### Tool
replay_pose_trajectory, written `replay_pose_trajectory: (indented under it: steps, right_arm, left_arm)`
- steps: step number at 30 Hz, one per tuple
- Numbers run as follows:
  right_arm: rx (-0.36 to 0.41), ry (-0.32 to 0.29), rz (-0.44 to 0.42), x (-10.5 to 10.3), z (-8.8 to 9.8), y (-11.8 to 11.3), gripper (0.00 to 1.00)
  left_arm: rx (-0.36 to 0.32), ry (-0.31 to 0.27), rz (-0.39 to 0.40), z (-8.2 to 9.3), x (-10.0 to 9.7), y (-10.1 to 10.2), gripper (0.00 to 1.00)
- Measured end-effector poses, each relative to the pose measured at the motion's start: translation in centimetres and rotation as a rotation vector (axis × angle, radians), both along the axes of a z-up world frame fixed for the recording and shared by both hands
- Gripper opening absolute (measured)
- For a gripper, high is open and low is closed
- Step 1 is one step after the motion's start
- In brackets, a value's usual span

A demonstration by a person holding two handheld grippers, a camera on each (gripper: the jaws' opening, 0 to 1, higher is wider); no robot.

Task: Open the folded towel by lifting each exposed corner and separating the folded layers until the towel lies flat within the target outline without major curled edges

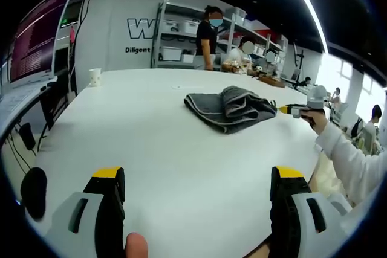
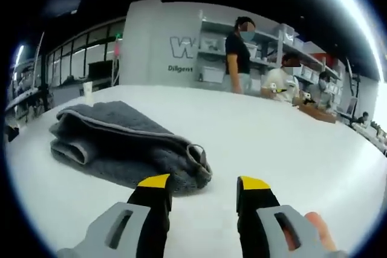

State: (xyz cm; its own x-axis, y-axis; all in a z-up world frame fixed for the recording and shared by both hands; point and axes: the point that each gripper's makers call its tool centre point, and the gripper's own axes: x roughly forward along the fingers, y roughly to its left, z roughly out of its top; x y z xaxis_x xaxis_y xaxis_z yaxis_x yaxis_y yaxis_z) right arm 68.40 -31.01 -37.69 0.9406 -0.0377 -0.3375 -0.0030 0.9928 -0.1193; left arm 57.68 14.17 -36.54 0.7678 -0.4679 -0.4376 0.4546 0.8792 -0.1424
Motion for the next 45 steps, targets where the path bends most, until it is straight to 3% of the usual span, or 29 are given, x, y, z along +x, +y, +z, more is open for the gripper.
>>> replay_pose_trajectory:
  steps: [10,19,31,45]
  right_arm:
    - [-0.104,-0.036,0.17,-4.0,3.2,4.4,0.61]
    - [-0.061,-0.074,0.239,-7.6,4.7,6.3,0.74]
    - [-0.103,-0.031,0.275,-11.2,4.2,7.0,0.89]
    - [-0.097,-0.005,0.303,-12.8,4.3,8.4,0.99]
  left_arm:
    - [0.014,0.012,-0.025,-0.2,0.1,-1.2,1.0]
    - [0.032,0.03,-0.029,-0.6,0.4,-1.9,1.0]
    - [0.035,0.041,-0.085,-0.8,0.1,-3.8,1.0]
    - [0.044,0.043,-0.092,-0.9,-0.2,-4.1,1.0]
